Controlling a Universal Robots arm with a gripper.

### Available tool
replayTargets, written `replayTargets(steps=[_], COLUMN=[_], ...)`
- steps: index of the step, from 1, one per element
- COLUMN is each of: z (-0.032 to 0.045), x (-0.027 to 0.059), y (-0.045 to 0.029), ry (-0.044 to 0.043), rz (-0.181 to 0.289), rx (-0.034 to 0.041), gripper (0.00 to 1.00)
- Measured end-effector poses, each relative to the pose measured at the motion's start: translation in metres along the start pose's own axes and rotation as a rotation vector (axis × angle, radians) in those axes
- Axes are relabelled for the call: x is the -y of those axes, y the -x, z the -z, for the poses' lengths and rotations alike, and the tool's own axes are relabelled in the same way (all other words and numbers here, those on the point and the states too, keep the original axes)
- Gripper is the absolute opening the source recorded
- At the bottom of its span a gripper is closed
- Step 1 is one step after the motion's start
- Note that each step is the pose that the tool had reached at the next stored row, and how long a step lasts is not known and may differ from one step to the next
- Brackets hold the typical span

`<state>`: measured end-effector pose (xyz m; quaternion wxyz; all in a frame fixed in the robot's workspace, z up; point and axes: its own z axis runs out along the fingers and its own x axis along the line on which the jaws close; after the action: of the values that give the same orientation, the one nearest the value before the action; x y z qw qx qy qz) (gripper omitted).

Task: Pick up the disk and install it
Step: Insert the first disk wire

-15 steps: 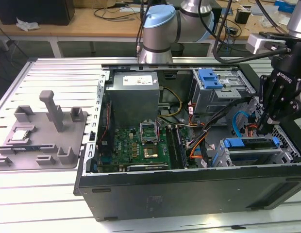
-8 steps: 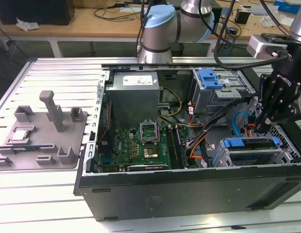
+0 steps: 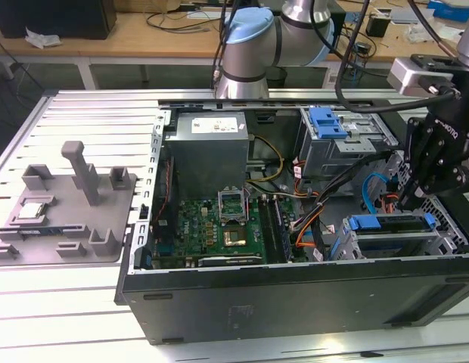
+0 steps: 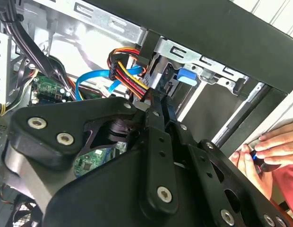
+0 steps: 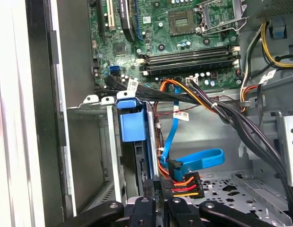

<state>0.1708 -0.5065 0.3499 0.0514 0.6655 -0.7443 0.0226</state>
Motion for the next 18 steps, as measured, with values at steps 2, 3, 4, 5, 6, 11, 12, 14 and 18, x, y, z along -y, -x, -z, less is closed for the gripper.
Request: replayTargets(steps=[2,3,4,5,6,11,12,14,18], z=[0.0011,0.0016,0.0019,0.0023,0.0023,0.0018,0.0016,0.0016,0.0014], x=[0.0000,0.0000,-0.0001,-0.0002,-0.0003,-0.0021,-0.0037,-0.0037,-0.0036], y=[-0.0001,-0.0003,-0.0004,-0.0008,-0.0012,-0.0054,-0.0072,-0.0072,-0.0084], ry=[-0.0003,-0.0006,-0.0014,-0.0036,-0.0070,-0.0197,-0.0218,-0.0227,-0.0225], rz=[0.001,0.003,0.006,0.012,0.019,0.057,0.061,0.064,0.065], rx=[0.0001,0.0002,0.0000,-0.0003,0.0001,0.0005,0.0010,0.0010,0.0094], gripper=[0.16,0.16,0.16,0.16,0.16,0.16,0.16,0.16,0.16])
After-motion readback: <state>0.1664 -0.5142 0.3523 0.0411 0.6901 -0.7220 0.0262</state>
